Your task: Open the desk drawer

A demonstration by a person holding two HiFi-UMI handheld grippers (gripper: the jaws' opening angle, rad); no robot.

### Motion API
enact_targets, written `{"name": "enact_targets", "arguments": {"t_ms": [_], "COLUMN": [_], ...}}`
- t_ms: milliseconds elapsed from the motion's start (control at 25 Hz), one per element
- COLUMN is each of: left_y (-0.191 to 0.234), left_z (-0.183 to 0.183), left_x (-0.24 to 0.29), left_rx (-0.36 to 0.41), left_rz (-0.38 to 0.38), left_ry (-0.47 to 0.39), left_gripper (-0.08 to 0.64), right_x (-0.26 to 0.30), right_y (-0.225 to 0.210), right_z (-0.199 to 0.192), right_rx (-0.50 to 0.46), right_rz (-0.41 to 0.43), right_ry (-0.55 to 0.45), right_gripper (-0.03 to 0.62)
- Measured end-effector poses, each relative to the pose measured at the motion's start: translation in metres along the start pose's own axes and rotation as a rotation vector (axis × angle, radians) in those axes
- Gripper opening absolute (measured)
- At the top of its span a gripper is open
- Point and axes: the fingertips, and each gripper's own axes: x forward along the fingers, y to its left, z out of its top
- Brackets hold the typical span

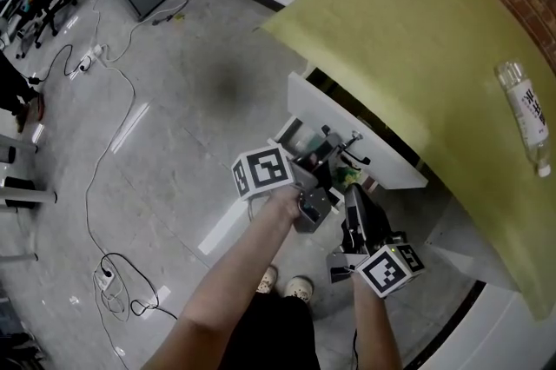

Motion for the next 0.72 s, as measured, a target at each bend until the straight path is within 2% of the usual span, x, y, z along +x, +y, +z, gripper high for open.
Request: {"name": "enact_targets", "arguments": {"t_ms": [120, 360, 720], "left_y": [0.001, 0.003, 0.016], "left_z": [-0.002, -0.022, -0.031], "left_x": [-0.006, -0.061, -0.089], "left_rx": [0.008, 0.005, 0.009], "left_rz": [0.006, -0.001, 0.053], "left_ry": [-0.002, -0.002, 0.022], "left_gripper": [0.029, 0.028, 0.029], "right_x": [-0.002, -0.028, -0.033], "right_y": [0.002, 0.037, 0.056], "right_z": [-0.003, -0.043, -0.054], "right_rx": [0.013, 0.022, 0.026], "right_rz": [0.006, 0.02, 0.052], "right_ry": [0.001, 0.003, 0.031], "right_gripper": [0.014, 0.014, 0.014]}}
